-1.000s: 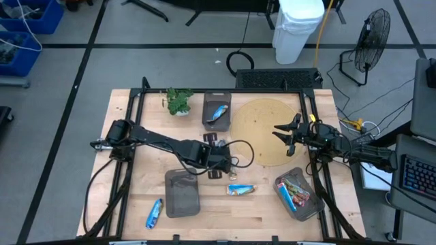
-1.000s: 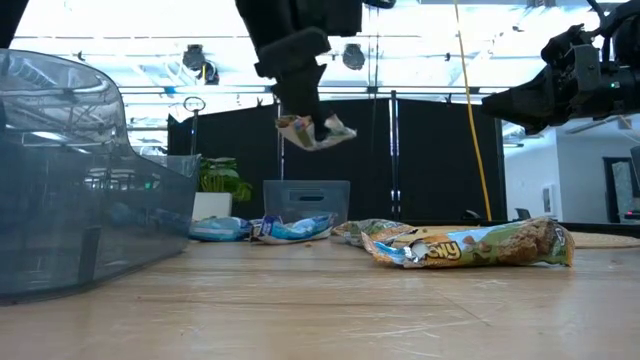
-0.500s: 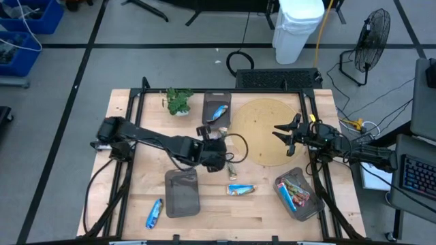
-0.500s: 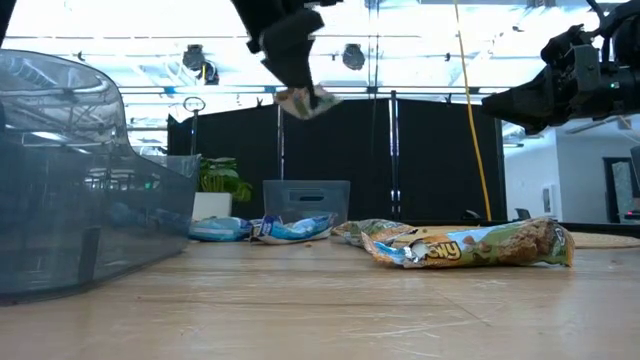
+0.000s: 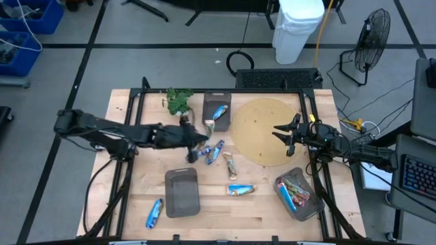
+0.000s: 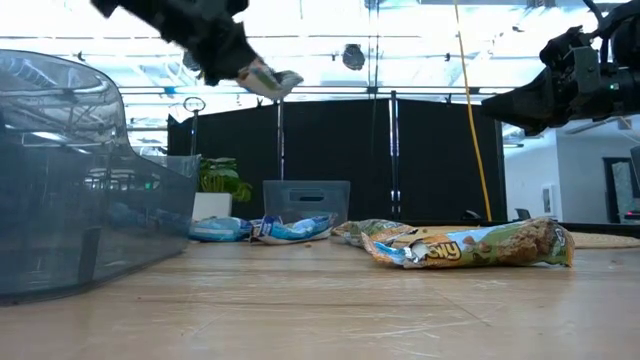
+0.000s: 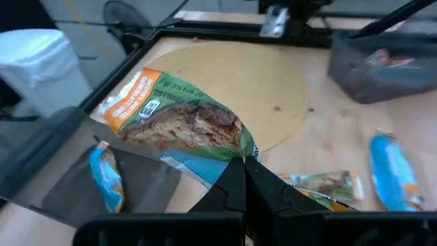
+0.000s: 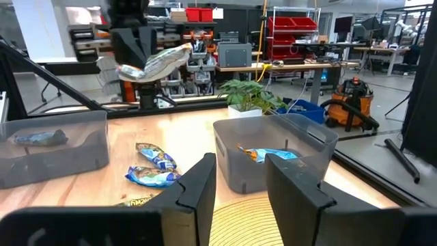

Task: Pick and place Granola Bars by type
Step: Put the yellow granola bar into the top black bin

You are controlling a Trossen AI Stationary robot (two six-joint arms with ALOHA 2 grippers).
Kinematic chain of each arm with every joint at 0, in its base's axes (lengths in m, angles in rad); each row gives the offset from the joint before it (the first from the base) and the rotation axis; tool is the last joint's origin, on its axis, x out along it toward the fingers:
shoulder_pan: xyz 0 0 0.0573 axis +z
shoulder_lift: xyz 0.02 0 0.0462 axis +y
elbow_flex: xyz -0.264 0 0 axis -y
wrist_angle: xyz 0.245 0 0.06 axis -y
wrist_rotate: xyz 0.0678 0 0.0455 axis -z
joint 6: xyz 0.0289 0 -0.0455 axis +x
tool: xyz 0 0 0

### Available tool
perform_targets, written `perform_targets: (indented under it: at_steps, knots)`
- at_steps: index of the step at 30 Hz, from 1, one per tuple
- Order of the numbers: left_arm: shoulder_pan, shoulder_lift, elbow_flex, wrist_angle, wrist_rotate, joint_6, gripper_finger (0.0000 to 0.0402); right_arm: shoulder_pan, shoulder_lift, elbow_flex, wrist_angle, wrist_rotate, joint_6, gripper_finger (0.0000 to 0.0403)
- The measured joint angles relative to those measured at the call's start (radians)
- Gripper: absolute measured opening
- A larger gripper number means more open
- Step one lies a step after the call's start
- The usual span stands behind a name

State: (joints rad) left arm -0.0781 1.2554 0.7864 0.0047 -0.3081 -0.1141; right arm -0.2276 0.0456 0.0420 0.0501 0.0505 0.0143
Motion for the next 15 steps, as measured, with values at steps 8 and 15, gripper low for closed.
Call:
perform_targets:
  at_steps: [8, 15]
  knots:
    - [0.101, -0.134, -0.308, 0.385, 0.295, 0.109, 0.0000, 0.000, 0.000, 0.000, 0.000, 0.000, 0.000, 0.0116]
    - [0.205, -0.173, -0.457, 0.670, 0.534, -0.017, 0.0000, 0.000, 0.000, 0.000, 0.000, 0.000, 0.000, 0.0116]
